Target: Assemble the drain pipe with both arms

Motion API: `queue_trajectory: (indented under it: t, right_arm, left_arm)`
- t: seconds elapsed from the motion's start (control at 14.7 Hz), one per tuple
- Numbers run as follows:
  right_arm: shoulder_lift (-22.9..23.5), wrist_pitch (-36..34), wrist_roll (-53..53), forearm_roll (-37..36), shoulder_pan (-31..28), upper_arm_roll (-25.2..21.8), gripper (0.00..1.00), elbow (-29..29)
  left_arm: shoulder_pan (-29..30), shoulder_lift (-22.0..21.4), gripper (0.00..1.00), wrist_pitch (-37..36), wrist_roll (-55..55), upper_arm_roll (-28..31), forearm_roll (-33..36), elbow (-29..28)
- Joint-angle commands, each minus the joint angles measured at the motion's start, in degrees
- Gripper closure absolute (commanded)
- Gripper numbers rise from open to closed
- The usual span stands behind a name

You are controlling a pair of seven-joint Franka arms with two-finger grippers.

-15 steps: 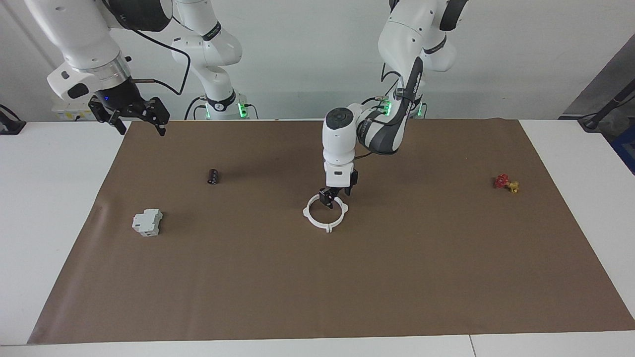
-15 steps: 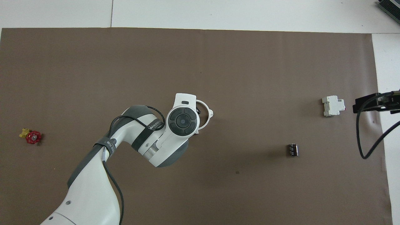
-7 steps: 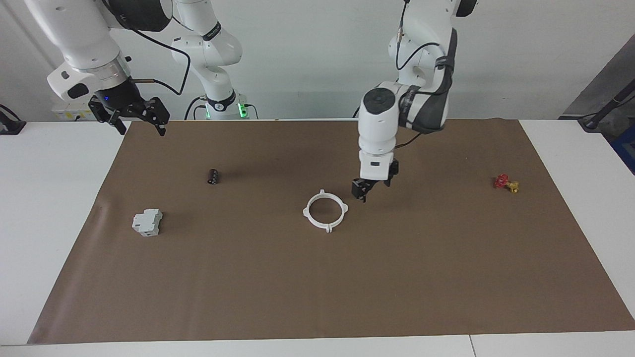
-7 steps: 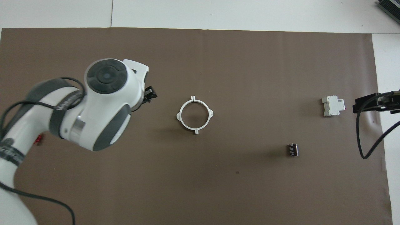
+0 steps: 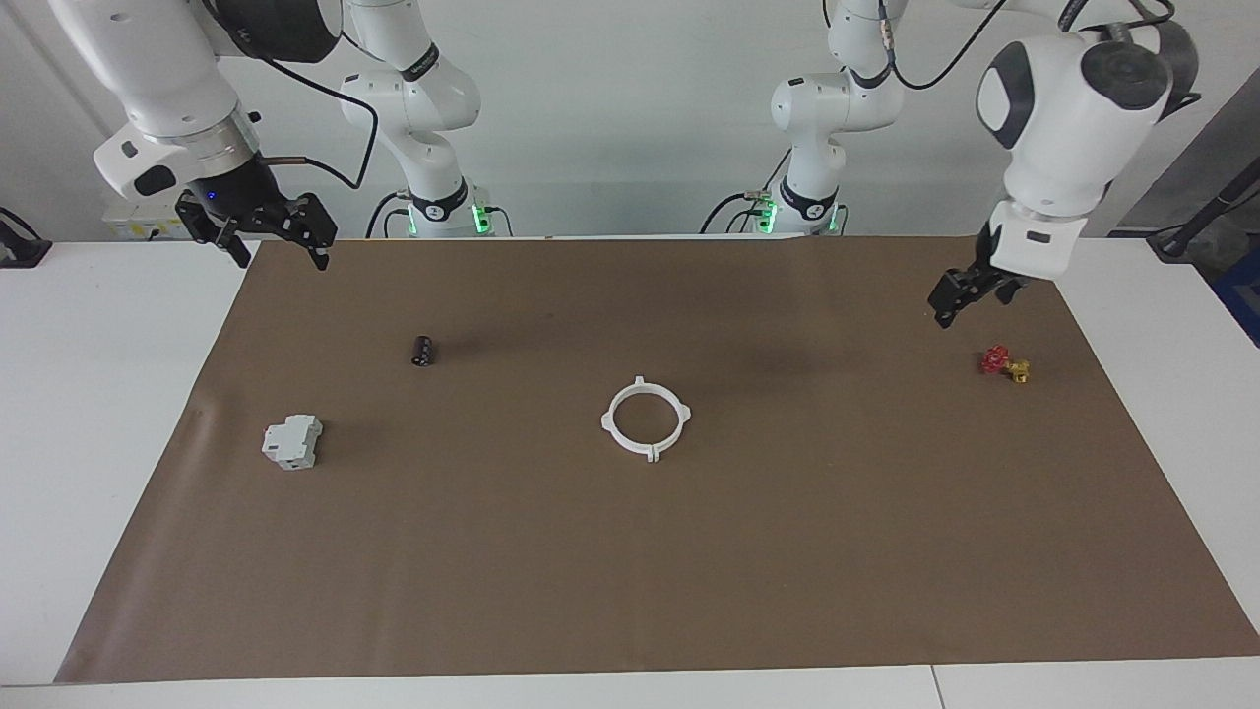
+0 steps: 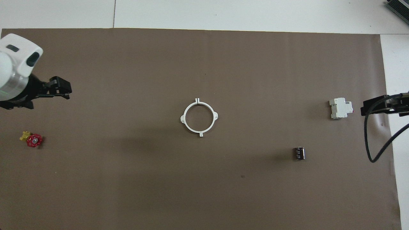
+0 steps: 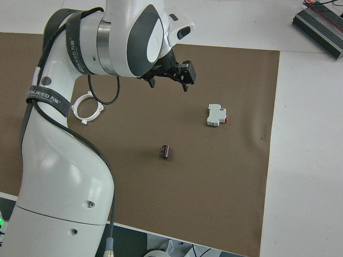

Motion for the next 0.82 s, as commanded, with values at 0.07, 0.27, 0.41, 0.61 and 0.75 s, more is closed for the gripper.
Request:
queue_trajectory:
  t: [0.07, 0.27, 0.41, 0.61, 0.75]
  right_arm:
    - [-0.4, -0.59, -1.31, -0.54, -0.16, 0.14, 0.0, -0.03]
    - [-0.4, -0.59, -1.31, -0.45, -0.16, 0.14, 0.0, -0.03]
    - [-0.4, -0.59, -1.31, -0.54, -0.16, 0.14, 0.0, -0.03]
    - [-0.4, -0.68, -1.31, -0.45, -0.16, 0.14, 0.0, 0.06]
    - [-0.4, -0.59, -1.31, -0.54, -0.16, 0.14, 0.0, -0.03]
  left_arm:
    - [0.69, -3.96, 0.0, -7.33, 1.99, -0.74, -1.08, -0.93]
    - [0.08, -4.84, 0.0, -9.54, 2.08, -0.74, -1.08, -1.72]
    - [-0.45, -5.89, 0.0, -9.2, 1.73, -0.91, -1.26, -3.65]
    - [-1.59, -6.78, 0.0, -7.71, 2.08, 0.04, -2.83, -6.2]
    - [-7.63, -6.17, 0.0, -8.05, 2.43, 5.03, -2.93, -5.42]
